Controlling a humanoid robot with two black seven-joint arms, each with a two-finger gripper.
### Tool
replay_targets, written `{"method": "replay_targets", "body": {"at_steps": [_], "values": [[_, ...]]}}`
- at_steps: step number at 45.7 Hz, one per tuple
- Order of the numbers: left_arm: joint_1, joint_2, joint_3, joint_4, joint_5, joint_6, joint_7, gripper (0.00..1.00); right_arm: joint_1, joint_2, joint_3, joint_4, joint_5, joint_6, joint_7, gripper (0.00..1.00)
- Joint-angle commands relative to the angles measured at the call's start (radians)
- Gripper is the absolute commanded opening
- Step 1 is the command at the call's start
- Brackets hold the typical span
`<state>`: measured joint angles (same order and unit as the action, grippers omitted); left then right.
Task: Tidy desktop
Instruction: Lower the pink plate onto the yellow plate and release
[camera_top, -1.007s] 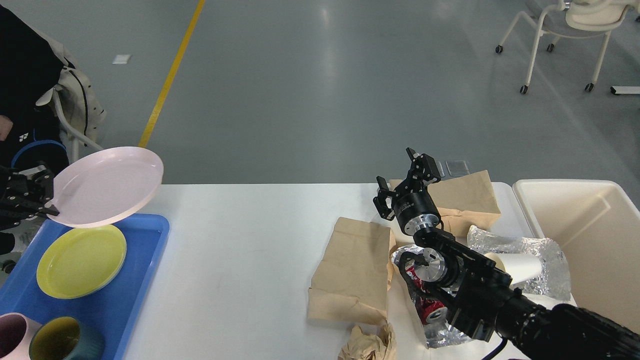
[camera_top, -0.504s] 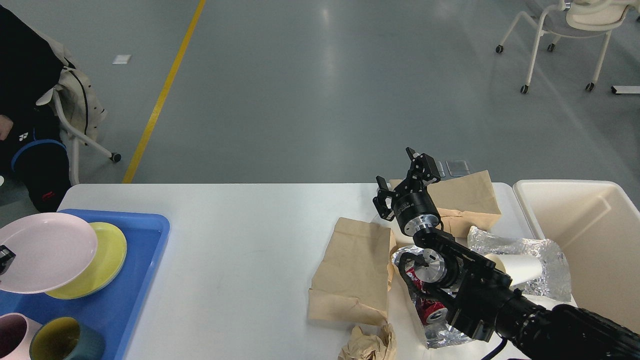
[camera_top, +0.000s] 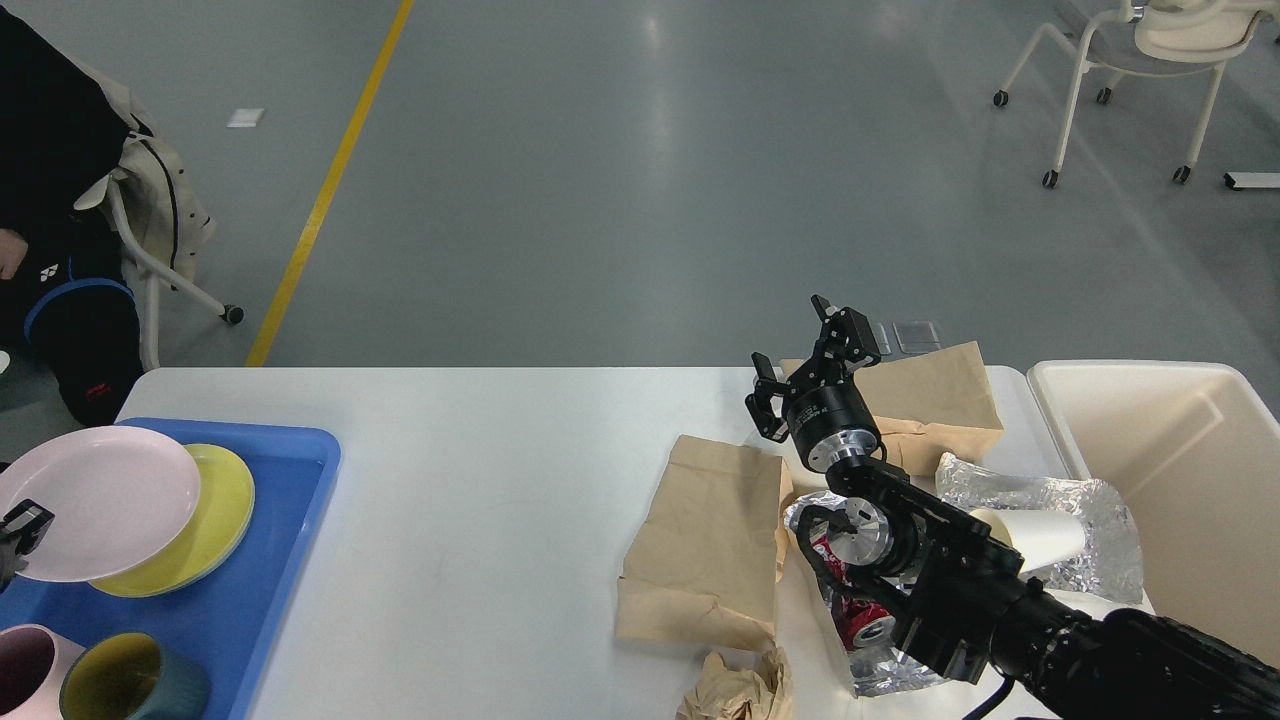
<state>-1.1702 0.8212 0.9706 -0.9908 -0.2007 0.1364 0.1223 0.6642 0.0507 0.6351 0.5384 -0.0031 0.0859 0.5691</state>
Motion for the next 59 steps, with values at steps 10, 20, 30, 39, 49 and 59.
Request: {"method": "replay_targets", "body": {"at_steps": [10,20,30,39,49,59], "values": [[0.043,-0.042,-0.029,0.0,-0.005,0.0,-0.004,0.01,0.0,0.0,0.0,0.0,0.0,0.0,0.0,1.0],[0.044,-0.056,-0.029,0.027,-0.005,0.0,-0.006,0.11,0.0,0.0,0.0,0.0,0.0,0.0,0.0,1.0],[0.046,-0.057,-0.029,0.044,-0.002,0.0,-0.012,0.4,0.0,0.0,0.0,0.0,0.0,0.0,0.0,1.0],[0.04,-0.056,-0.029,0.049,0.0,-0.003,-0.009,0.72,0.0,0.0,0.0,0.0,0.0,0.0,0.0,1.0],[0.035,-0.04,-0.029,0.046,0.003,-0.012,0.005,0.95,0.0,0.0,0.0,0.0,0.0,0.001,0.0,1.0],[0.001,-0.017,-0.035,0.044,0.006,-0.015,-0.001,0.96,0.0,0.0,0.0,0.0,0.0,0.0,0.0,1.0]]}}
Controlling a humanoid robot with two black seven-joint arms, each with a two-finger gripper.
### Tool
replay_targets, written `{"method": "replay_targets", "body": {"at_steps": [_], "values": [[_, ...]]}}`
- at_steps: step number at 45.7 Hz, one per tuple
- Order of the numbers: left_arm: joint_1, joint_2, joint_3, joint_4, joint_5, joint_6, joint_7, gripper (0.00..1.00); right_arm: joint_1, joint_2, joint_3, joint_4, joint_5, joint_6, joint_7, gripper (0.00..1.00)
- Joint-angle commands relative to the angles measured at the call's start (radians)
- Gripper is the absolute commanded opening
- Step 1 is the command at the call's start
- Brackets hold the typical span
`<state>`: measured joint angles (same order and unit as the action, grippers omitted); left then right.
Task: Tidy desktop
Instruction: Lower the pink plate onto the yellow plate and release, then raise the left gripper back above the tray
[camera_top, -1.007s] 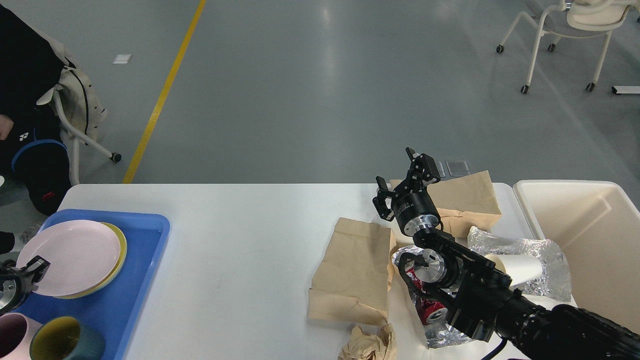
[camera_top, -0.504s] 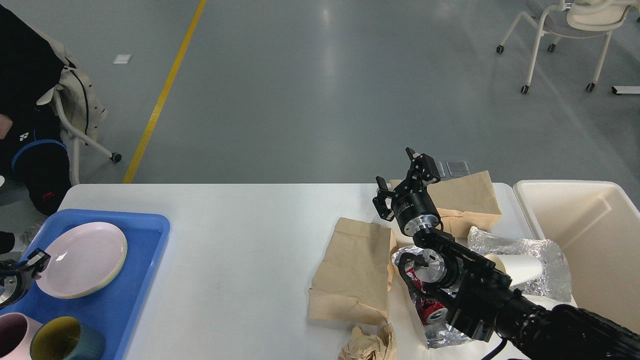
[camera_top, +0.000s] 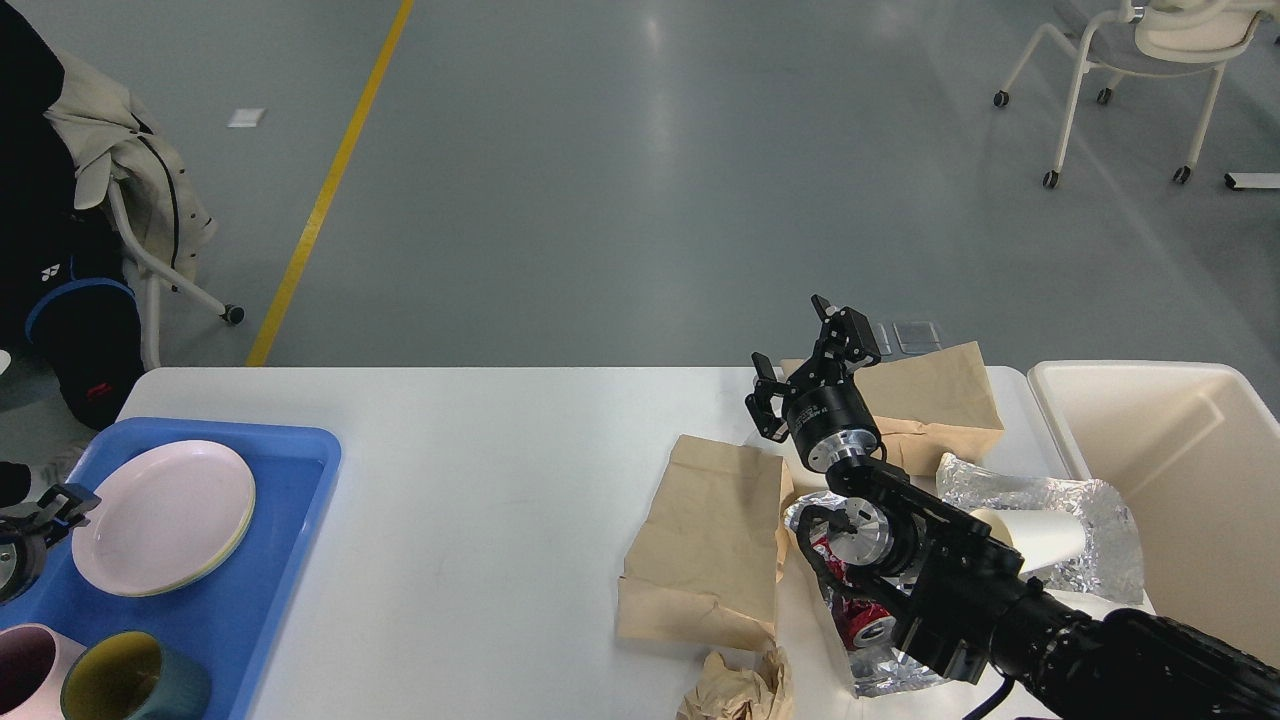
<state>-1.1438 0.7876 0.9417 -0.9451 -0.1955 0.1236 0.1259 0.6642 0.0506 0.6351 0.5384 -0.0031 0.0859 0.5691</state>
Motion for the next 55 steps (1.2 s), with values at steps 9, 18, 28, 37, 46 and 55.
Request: {"method": "replay_targets", "body": {"at_steps": [9,18,28,37,46,55], "values": [[-0.103,0.117,-0.131,-0.003,0.001,-0.013,-0.008,0.96,0.0,0.0,0.0,0.0,0.0,0.0,0.0,1.0],[-0.132,0.165,-0.337,-0.003,0.002,-0.015,-0.015,0.97,0.0,0.0,0.0,0.0,0.0,0.0,0.0,1.0],[-0.143,0.165,-0.461,-0.007,0.156,-0.064,-0.083,0.97,0.0,0.0,0.0,0.0,0.0,0.0,0.0,1.0],[-0.154,0.151,-0.486,-0.009,0.163,-0.071,-0.109,0.97,0.0,0.0,0.0,0.0,0.0,0.0,0.0,1.0],[-0.099,0.082,-0.701,-0.007,0.151,-0.073,-0.107,0.97,0.0,0.0,0.0,0.0,0.0,0.001,0.0,1.0],[0.038,-0.027,-1.006,0.029,0.071,-0.059,-0.109,0.97,0.0,0.0,0.0,0.0,0.0,0.0,0.0,1.0]]}}
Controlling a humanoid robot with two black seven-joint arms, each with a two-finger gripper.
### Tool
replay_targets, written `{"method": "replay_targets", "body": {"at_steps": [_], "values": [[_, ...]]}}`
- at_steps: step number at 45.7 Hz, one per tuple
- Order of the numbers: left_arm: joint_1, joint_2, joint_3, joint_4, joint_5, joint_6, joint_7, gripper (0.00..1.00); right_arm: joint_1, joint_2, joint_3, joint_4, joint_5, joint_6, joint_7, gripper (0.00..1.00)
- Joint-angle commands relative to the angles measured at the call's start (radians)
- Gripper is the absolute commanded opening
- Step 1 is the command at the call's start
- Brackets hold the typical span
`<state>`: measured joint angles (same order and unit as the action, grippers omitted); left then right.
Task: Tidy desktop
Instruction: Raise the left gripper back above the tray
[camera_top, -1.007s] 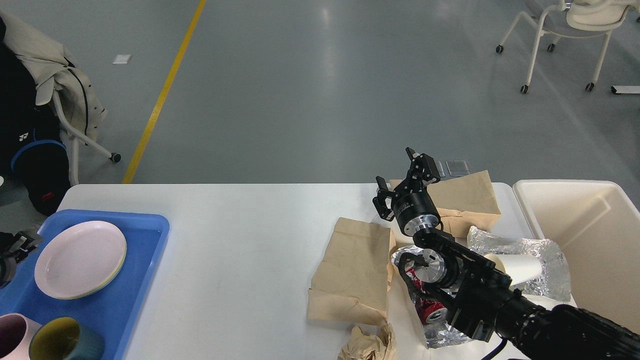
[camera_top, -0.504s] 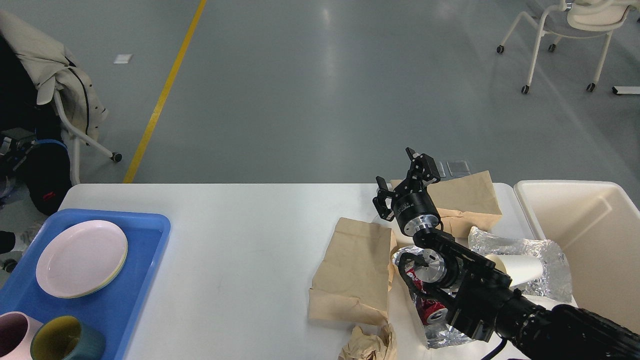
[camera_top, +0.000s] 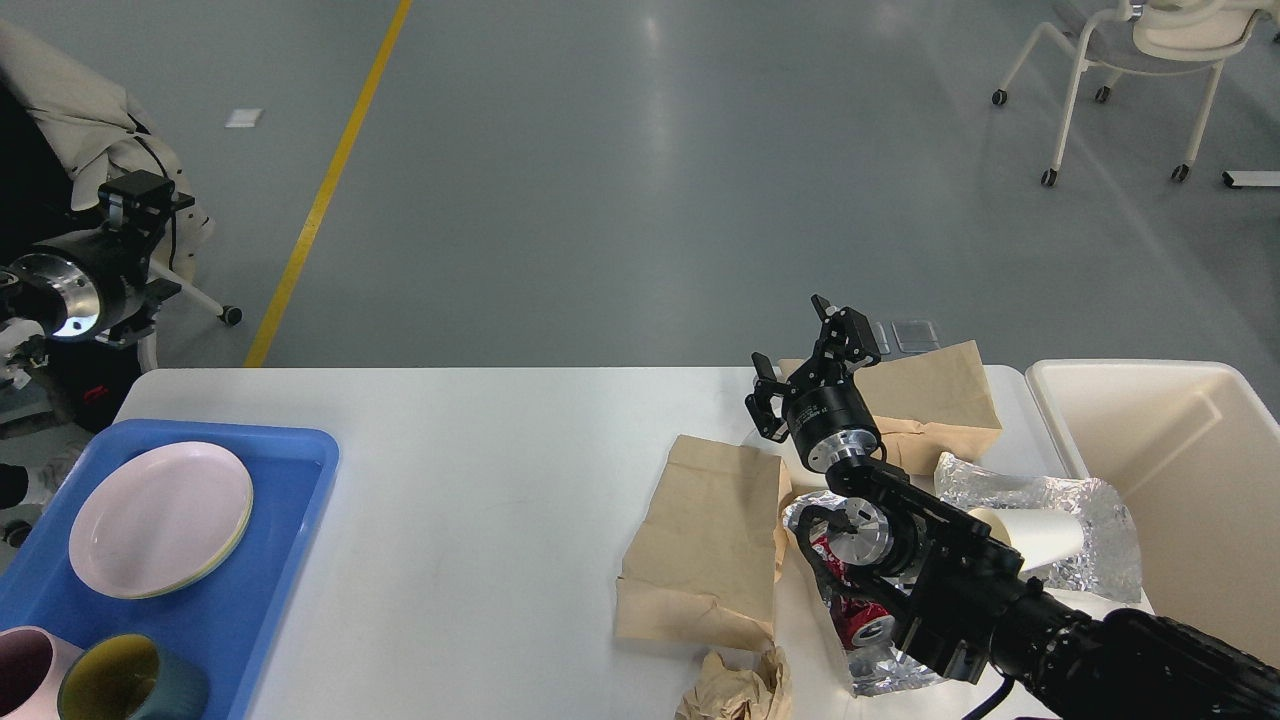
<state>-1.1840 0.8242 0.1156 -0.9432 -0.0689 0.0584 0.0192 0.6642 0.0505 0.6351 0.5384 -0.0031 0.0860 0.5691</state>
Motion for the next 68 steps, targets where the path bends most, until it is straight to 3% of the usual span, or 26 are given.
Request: {"method": "replay_targets", "body": {"at_steps": [1,14,19,27,34,50,58,68], "values": [[0.09,-0.079,-0.22,0.043,-0.067,0.008,-0.004,0.97,0.0,0.0,0.0,0.0,0.0,0.001,0.0,1.0],[0.26,-0.342,-0.734,0.279,-0.098,0.017,-0.041,0.97,0.0,0.0,0.0,0.0,0.0,0.0,0.0,1.0],[0.339,-0.382,-0.843,0.291,-0.097,0.005,-0.044,0.97,0.0,0.0,0.0,0.0,0.0,0.0,0.0,1.0],[0.342,-0.462,-0.952,0.356,-0.097,0.005,-0.048,0.97,0.0,0.0,0.0,0.0,0.0,0.0,0.0,1.0],[0.348,-0.473,-1.008,0.362,-0.097,-0.002,-0.096,0.97,0.0,0.0,0.0,0.0,0.0,0.0,0.0,1.0],[0.346,-0.481,-1.062,0.366,-0.1,-0.006,-0.143,0.97,0.0,0.0,0.0,0.0,0.0,0.001,0.0,1.0],[0.346,-0.501,-1.065,0.455,-0.094,-0.008,-0.186,0.97,-0.002,0.0,0.0,0.002,0.0,0.001,0.0,1.0],[0.374,-0.511,-1.064,0.457,-0.098,-0.057,-0.189,0.97,-0.002,0.0,0.0,0.002,0.0,0.001,0.0,1.0]]}}
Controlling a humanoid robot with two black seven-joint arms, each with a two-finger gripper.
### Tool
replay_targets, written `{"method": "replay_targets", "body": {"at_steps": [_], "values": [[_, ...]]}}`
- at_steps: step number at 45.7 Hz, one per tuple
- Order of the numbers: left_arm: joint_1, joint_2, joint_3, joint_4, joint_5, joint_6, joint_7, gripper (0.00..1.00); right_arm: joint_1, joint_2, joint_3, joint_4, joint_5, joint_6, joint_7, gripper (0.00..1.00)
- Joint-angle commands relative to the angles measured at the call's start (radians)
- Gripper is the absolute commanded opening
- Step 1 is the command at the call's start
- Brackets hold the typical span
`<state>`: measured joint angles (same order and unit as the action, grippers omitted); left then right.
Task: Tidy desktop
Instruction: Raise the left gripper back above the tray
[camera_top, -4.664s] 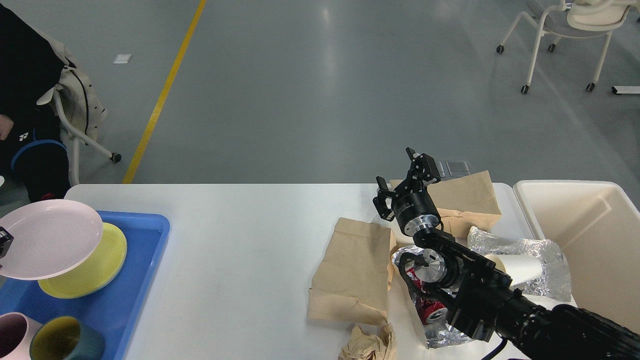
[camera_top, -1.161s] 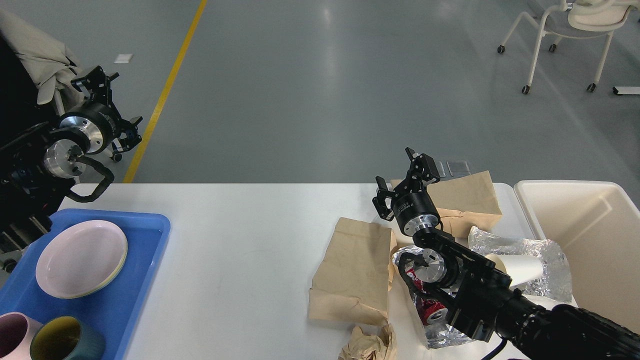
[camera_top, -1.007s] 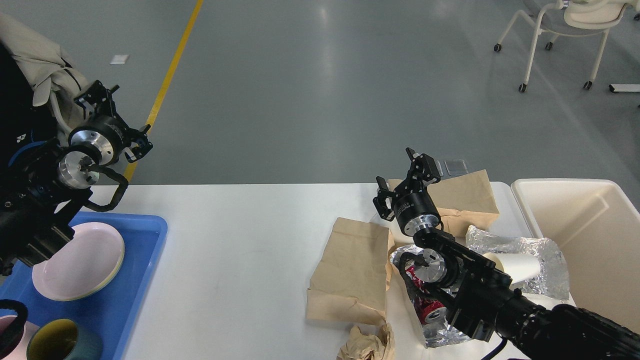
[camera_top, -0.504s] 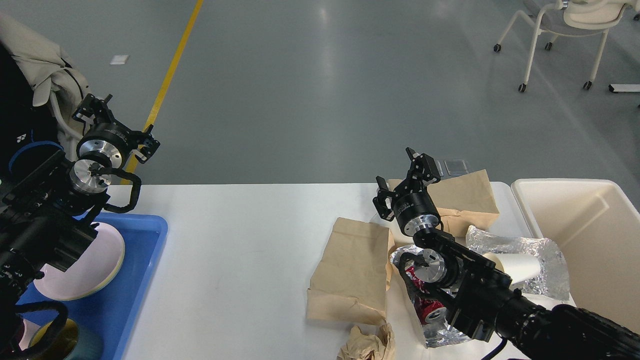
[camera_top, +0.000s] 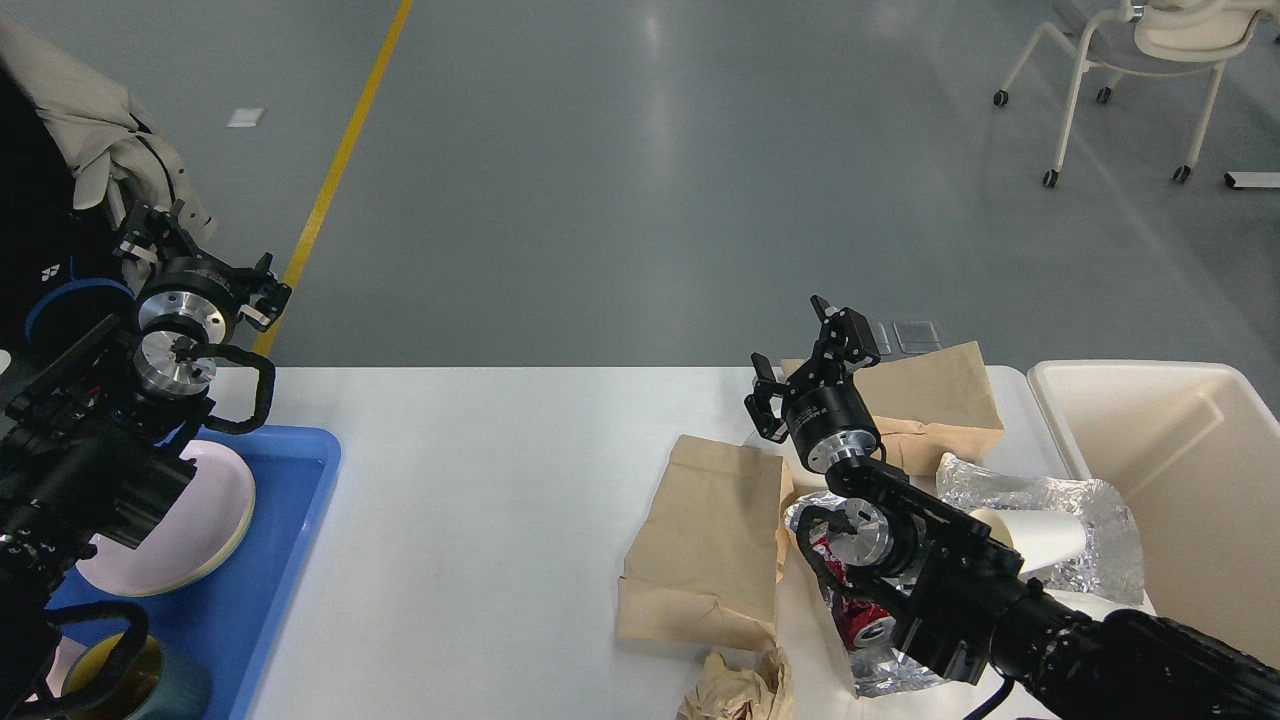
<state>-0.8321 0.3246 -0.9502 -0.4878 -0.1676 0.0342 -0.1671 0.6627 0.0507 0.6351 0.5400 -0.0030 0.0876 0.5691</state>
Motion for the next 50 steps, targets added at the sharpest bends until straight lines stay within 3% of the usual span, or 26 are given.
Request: {"method": "replay_targets", "body": {"at_steps": [1,5,11,18,23,29,32,50], "values": [[0.022,-0.021,0.005,0.003,0.0,-0.039,-0.005,0.97,0.0,0.0,0.0,0.0,0.0,0.0,0.0,1.0],[0.022,-0.071,0.001,0.003,0.003,-0.043,-0.015,0.97,0.0,0.0,0.0,0.0,0.0,0.0,0.0,1.0],[0.037,-0.079,0.014,0.003,0.011,-0.05,-0.08,0.97,-0.002,0.0,0.0,0.0,0.0,0.0,0.0,1.0],[0.123,-0.09,0.004,0.002,0.011,-0.128,-0.109,0.98,0.0,0.0,0.0,0.0,0.0,0.0,0.0,1.0],[0.14,-0.094,0.018,0.003,0.011,-0.211,-0.202,0.98,0.0,0.0,0.0,0.0,0.0,0.0,0.0,1.0],[0.162,-0.107,0.018,0.002,0.011,-0.228,-0.336,0.98,0.0,0.0,0.0,0.0,0.0,0.0,0.0,1.0],[0.168,-0.119,0.016,0.002,0.011,-0.228,-0.377,0.98,0.0,0.0,0.0,0.0,0.0,0.0,0.0,1.0],[0.168,-0.119,0.016,0.002,0.011,-0.228,-0.382,0.98,-0.002,0.0,0.0,-0.002,0.0,0.0,0.0,1.0]]}}
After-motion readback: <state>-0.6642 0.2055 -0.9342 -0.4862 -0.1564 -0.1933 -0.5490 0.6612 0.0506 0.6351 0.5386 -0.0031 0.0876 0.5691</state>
